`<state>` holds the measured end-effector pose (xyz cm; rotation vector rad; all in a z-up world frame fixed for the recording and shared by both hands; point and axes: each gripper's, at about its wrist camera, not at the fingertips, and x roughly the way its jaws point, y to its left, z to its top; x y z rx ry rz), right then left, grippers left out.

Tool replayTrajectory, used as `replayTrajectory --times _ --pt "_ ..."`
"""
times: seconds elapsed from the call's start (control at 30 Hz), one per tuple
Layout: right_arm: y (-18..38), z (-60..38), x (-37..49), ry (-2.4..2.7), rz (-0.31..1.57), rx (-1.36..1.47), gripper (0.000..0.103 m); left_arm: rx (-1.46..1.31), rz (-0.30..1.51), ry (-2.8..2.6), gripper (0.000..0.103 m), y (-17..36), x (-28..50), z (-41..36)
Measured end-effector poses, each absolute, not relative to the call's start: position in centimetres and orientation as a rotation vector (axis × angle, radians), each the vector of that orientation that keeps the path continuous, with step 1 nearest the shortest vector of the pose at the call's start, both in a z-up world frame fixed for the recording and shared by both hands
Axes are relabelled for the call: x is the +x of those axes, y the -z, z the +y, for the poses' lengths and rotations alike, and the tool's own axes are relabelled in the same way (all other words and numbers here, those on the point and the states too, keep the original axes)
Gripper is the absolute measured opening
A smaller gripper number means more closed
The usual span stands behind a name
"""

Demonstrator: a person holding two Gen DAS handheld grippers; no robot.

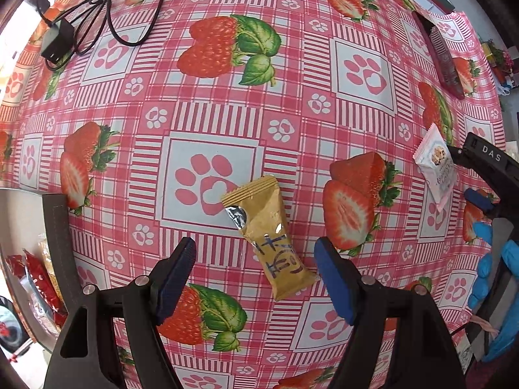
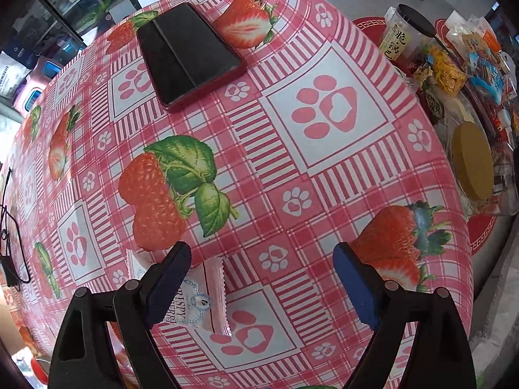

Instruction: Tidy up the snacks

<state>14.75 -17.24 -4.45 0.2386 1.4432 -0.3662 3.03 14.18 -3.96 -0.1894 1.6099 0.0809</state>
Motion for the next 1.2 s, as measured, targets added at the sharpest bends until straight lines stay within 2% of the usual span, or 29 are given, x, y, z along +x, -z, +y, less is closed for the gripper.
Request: replayTrajectory --times 0.07,0.17,0.37,0.47,0.5,0.63,0.73,0.83,0.87,0.9,0.93,0.97,1.0,1.2 --pt "5.1 -16.8 14.4 0.323 1.479 0.188 0.097 -0.248 1.616 -0.087 0.078 4.0 2.8 15.0" --pt "4.2 -15.9 12.8 0.255 1.463 0.156 0.097 -0.339 1.614 -0.091 0.078 4.1 2.3 16.3" --pt "2.9 -13.9 12.0 0.054 1.440 0.057 0.097 -0.332 1.646 -0.141 0.079 5.8 2.1 16.7" --pt "3.8 -11.4 12.4 -0.027 1.469 -0.110 0.097 -0.304 1.653 -0.143 0.079 6.7 1.9 16.0" --pt "4.0 -10.9 12.5 -0.050 1.467 -0.139 0.098 -0.285 1.662 -0.142 0.083 7.1 1.9 15.7" --pt "5.4 -9.7 13.2 -0.087 1.517 -0.179 0.098 -0.151 1.647 -0.133 0.084 7.4 2.9 13.1" --pt "5.8 -9.3 12.6 -0.089 1.510 -0.205 0.093 -0.127 1.633 -0.110 0.084 7.4 3.0 12.4" --pt "4.9 -6.9 10.9 -0.106 1.485 -0.222 0.068 -0.098 1.604 -0.099 0.074 6.8 2.7 12.1" --pt "4.6 -6.1 10.6 -0.113 1.481 -0.229 0.052 -0.080 1.593 -0.083 0.066 6.1 2.3 11.8" --pt "4.4 -5.1 10.3 -0.114 1.482 -0.236 0.040 -0.058 1.585 -0.062 0.054 5.9 2.1 11.6" --pt "4.1 -4.2 10.0 -0.115 1.492 -0.228 0.040 -0.030 1.580 -0.037 0.047 5.5 1.6 10.8" --pt "4.1 -4.2 9.8 -0.112 1.497 -0.215 0.040 -0.004 1.581 -0.012 0.031 5.3 1.3 10.5" --pt "4.1 -4.1 9.4 -0.108 1.503 -0.197 0.040 0.018 1.583 0.009 0.025 4.8 1.1 10.4" --pt "3.7 -2.7 2.6 -0.109 1.555 -0.125 0.040 0.077 1.608 0.104 0.024 4.7 -5.6 10.8"
